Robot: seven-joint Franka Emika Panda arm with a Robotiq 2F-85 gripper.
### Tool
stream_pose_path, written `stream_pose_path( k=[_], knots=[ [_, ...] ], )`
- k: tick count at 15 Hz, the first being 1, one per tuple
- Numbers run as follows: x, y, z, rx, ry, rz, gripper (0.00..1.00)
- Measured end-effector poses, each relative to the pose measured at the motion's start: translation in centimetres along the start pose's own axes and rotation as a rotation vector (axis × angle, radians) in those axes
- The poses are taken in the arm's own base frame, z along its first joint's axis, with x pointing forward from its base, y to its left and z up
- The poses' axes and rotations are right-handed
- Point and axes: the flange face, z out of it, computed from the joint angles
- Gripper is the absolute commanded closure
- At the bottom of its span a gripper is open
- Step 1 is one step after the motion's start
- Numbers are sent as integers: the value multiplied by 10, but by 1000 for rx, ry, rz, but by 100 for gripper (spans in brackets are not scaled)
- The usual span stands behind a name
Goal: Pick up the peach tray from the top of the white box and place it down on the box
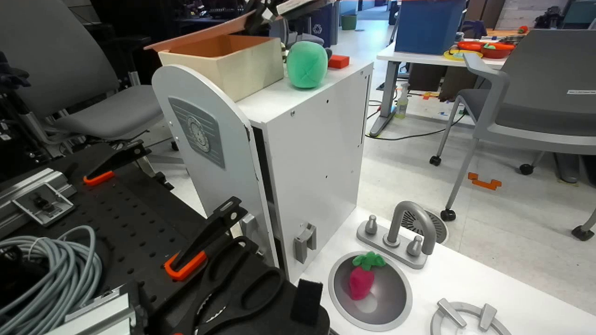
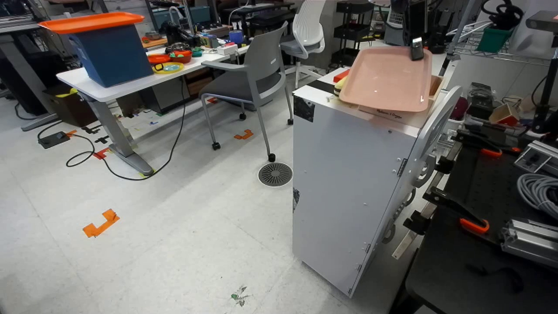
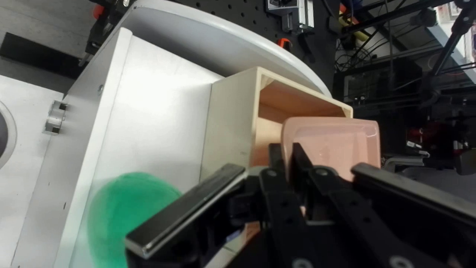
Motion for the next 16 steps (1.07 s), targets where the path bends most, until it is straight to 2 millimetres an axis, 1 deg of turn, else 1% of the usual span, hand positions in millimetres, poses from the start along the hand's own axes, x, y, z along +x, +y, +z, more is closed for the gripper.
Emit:
stream_pose_path(
  k=[3,11,16],
  knots=[
    [2,-6,-4,-2,9,-9,98],
    [5,-11,-13,3,46,-18,98],
    [9,-17,-28,-5,85,-30,98]
  ],
)
